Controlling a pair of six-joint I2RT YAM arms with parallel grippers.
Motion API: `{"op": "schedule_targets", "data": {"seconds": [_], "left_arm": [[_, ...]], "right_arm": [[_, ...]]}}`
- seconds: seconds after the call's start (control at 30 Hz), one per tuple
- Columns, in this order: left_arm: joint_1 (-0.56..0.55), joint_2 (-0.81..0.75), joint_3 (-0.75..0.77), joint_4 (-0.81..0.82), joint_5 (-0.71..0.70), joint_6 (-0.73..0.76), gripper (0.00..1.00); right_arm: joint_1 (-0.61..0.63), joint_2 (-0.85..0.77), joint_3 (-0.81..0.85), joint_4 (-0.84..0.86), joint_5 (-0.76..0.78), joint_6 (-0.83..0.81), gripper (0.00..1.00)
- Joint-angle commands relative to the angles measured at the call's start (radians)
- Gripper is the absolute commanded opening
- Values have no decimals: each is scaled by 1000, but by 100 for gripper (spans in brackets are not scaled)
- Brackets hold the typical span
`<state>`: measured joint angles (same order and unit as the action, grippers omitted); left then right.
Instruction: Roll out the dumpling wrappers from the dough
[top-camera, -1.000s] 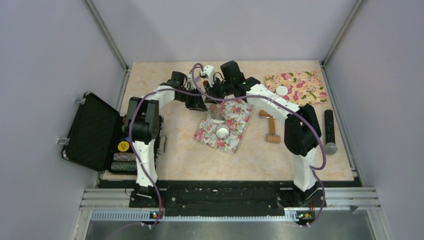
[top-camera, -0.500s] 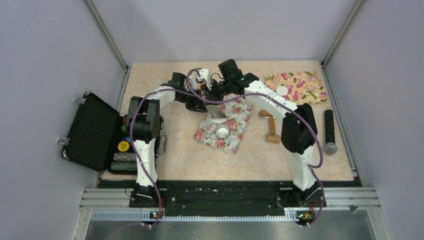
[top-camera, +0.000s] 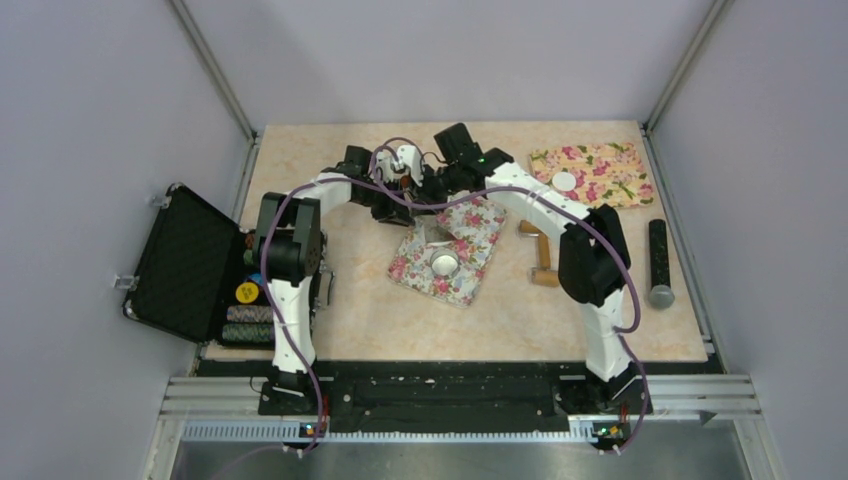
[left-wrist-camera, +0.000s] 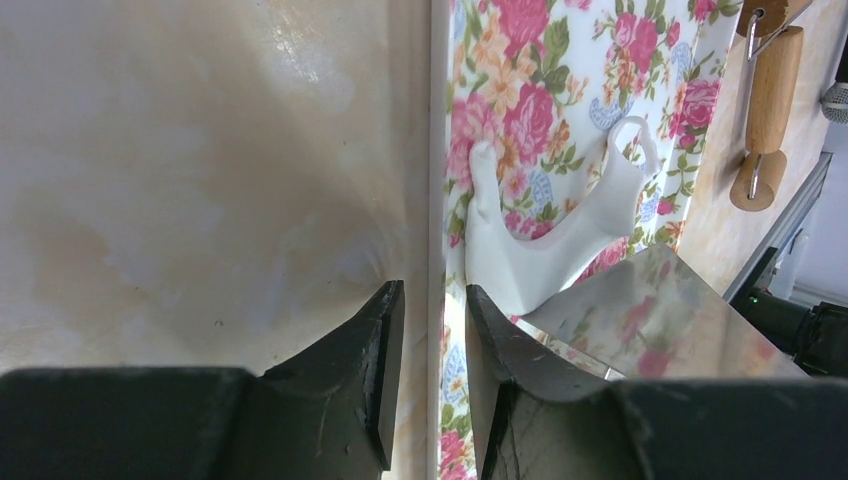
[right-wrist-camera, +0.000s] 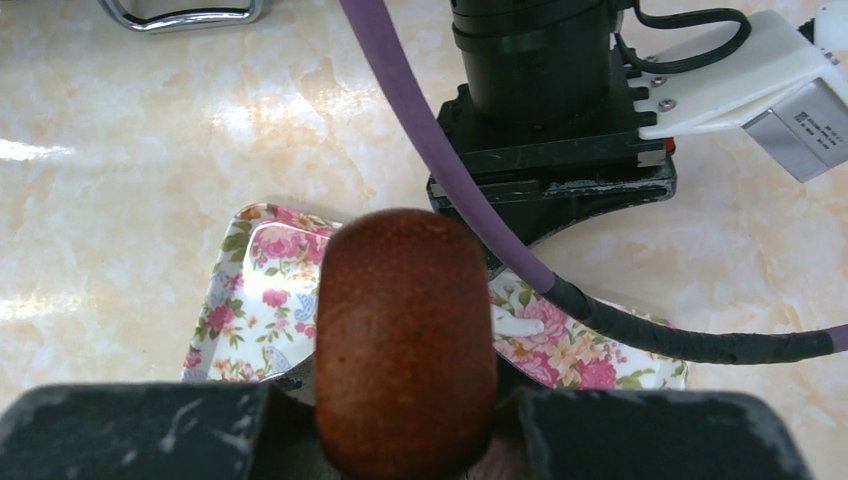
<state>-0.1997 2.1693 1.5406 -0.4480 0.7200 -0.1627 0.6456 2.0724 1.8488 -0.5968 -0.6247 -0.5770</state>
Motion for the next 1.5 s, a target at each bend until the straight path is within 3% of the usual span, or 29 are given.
{"op": "schedule_targets", "data": {"seconds": [0.0, 0.17, 0.37, 0.53, 0.87, 1.2, 1.47], "left_arm": [[-11, 17, 11, 9, -12, 16, 34], [-27, 25, 24, -14, -69, 19, 31], [-56, 40, 48, -44, -145, 30, 20], [-66, 42, 56, -53, -182, 34, 0], [-68, 42, 53, -55, -188, 35, 0], [-69, 38, 50, -56, -184, 40, 0], [-69, 41, 52, -55, -177, 40, 0]], "right_arm": [[3, -5, -6, 85, 103, -45, 0], [12, -37, -50, 169, 178, -35, 0], [19, -58, -52, 180, 209, -36, 0], [22, -59, -66, 191, 255, -41, 0], [23, -79, -138, 319, 459, -79, 0], [4, -44, -90, 409, 612, -144, 0], [-18, -51, -27, 408, 599, -104, 0]]}}
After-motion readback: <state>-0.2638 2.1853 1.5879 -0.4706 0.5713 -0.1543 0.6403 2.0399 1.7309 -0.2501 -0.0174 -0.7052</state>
